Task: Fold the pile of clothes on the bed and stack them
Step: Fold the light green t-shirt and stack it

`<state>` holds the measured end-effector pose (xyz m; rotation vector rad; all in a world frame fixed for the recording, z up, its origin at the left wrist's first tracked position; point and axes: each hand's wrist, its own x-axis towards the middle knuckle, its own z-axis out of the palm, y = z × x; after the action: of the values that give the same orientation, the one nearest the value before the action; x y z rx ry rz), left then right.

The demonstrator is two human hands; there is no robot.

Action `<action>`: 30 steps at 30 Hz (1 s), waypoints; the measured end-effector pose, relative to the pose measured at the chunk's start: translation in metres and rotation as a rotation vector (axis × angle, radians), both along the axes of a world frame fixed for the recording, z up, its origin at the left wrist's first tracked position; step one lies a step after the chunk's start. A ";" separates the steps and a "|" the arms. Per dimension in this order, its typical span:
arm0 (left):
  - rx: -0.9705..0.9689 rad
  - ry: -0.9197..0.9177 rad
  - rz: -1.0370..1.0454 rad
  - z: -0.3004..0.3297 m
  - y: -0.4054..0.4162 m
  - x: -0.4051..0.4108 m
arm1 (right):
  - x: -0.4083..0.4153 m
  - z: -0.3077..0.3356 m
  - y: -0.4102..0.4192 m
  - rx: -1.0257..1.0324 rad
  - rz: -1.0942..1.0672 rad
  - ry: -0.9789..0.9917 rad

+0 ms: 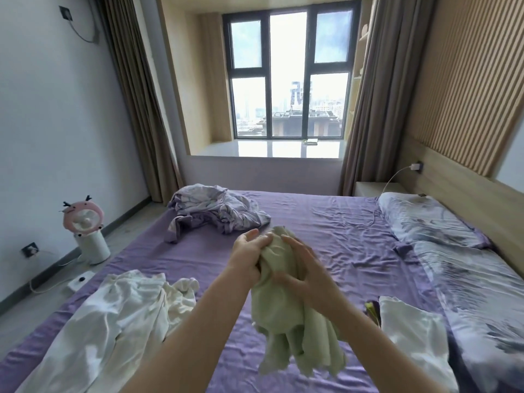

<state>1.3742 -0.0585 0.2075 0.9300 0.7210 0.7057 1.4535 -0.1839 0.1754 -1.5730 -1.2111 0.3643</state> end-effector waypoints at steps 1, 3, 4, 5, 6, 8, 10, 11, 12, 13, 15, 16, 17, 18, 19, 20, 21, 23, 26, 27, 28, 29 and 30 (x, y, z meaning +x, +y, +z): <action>-0.030 -0.009 -0.013 0.000 -0.001 0.001 | 0.001 -0.009 -0.004 -0.037 -0.046 -0.069; -0.056 -0.026 -0.074 -0.001 -0.006 0.001 | 0.002 -0.015 -0.010 -0.051 -0.172 0.088; -0.045 -0.034 -0.127 -0.002 -0.010 0.000 | 0.004 -0.016 -0.012 -0.038 -0.219 0.199; -0.007 -0.040 -0.189 -0.005 -0.013 -0.003 | 0.008 -0.016 -0.013 -0.015 -0.256 0.277; 0.073 -0.023 -0.258 -0.009 -0.017 -0.006 | 0.012 -0.016 -0.015 0.007 -0.272 0.344; 0.316 0.103 -0.389 -0.018 -0.024 -0.017 | 0.020 -0.015 -0.015 0.062 -0.277 0.541; 0.469 0.190 -0.493 -0.027 -0.029 -0.029 | 0.023 -0.012 -0.014 0.092 -0.292 0.765; 0.496 0.189 -0.533 -0.031 -0.031 -0.034 | 0.025 -0.011 -0.012 0.100 -0.302 0.861; 0.515 0.178 -0.554 -0.035 -0.033 -0.038 | 0.025 -0.011 -0.011 0.101 -0.313 0.938; 0.536 0.171 -0.555 -0.038 -0.035 -0.040 | 0.025 -0.010 -0.010 0.102 -0.317 0.998; 0.562 0.169 -0.502 -0.041 -0.038 -0.040 | 0.023 -0.010 -0.009 0.096 -0.289 1.087; 0.561 0.170 -0.450 -0.042 -0.040 -0.039 | 0.020 -0.010 -0.010 0.082 -0.247 1.095; 0.553 0.177 -0.388 -0.042 -0.041 -0.037 | 0.018 -0.010 -0.012 0.062 -0.197 1.064; 0.537 0.183 -0.325 -0.042 -0.041 -0.035 | 0.015 -0.012 -0.015 0.034 -0.146 0.990; 0.507 0.178 -0.271 -0.042 -0.041 -0.033 | 0.013 -0.015 -0.020 0.002 -0.099 0.889; 0.464 0.165 -0.228 -0.042 -0.040 -0.032 | 0.010 -0.017 -0.025 -0.036 -0.069 0.774; 0.415 0.150 -0.196 -0.042 -0.039 -0.030 | 0.007 -0.020 -0.032 -0.078 -0.049 0.647; 0.351 0.138 -0.159 -0.040 -0.037 -0.028 | 0.001 -0.028 -0.040 -0.150 -0.041 0.394; 0.367 0.198 -0.127 -0.038 -0.041 -0.022 | -0.001 -0.035 -0.040 -0.051 -0.177 0.308; 0.375 0.216 -0.122 -0.038 -0.043 -0.020 | 0.000 -0.033 -0.040 0.005 -0.228 0.331; 0.380 0.229 -0.128 -0.039 -0.045 -0.018 | 0.001 -0.031 -0.041 0.040 -0.257 0.325; 0.389 0.246 -0.146 -0.039 -0.047 -0.017 | 0.004 -0.028 -0.042 0.043 -0.264 0.282; 0.410 0.263 -0.176 -0.039 -0.048 -0.016 | 0.006 -0.026 -0.044 0.017 -0.260 0.223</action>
<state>1.3579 -0.1070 0.1689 1.4642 0.7260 0.5893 1.4599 -0.2278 0.1495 -1.6046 -0.8263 0.3483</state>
